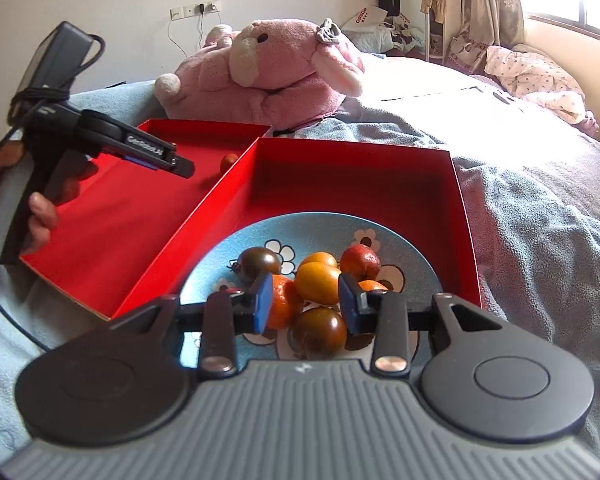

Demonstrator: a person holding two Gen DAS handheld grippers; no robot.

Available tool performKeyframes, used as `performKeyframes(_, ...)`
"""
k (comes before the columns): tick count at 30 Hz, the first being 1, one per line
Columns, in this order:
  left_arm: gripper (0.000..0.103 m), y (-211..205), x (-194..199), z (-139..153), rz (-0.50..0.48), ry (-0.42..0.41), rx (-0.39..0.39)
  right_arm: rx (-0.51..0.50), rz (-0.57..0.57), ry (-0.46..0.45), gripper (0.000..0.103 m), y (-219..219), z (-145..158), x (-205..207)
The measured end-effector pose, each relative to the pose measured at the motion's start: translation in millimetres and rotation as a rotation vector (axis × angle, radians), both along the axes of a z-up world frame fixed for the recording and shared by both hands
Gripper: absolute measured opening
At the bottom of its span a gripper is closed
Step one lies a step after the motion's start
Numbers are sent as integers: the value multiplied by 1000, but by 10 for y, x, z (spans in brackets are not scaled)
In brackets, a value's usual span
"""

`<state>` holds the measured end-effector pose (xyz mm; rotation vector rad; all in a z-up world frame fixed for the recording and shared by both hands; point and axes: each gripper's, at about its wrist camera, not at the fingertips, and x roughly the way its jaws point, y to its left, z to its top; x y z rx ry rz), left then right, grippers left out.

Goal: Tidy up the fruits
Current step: 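Carry the red fruit to the blue plate with the left tool and release it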

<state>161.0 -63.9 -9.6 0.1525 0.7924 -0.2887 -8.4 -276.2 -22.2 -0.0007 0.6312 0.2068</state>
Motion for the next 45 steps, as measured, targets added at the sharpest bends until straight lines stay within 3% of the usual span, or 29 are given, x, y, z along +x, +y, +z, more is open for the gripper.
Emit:
performKeyframes(5,55,-58,279,-131,-85,2,21,10,14,17,39,-3,35,32)
performKeyframes(11,53,-166,377,-189,-264,-36,52,-5,31,36,39,36,59,100)
performKeyframes(20,53,-239,542,-323,-375,-75,150,-16,31,62,39,80,62,130)
performKeyframes(22,44,-281,541,-360,-391,-91,178,-19,29,73,39,96,45,125)
performKeyframes(24,33,-315,533,-372,-401,-101,183,-22,30,84,39,114,25,122)
performKeyframes(35,32,-257,264,-294,-332,-110,175,-10,23,73,39,77,52,25)
performKeyframes(40,32,-166,-18,19,-308,-137,113,-18,-3,84,39,-24,21,-52)
performKeyframes(45,32,-339,-385,387,-355,-166,34,-9,-34,98,39,-142,-33,-168)
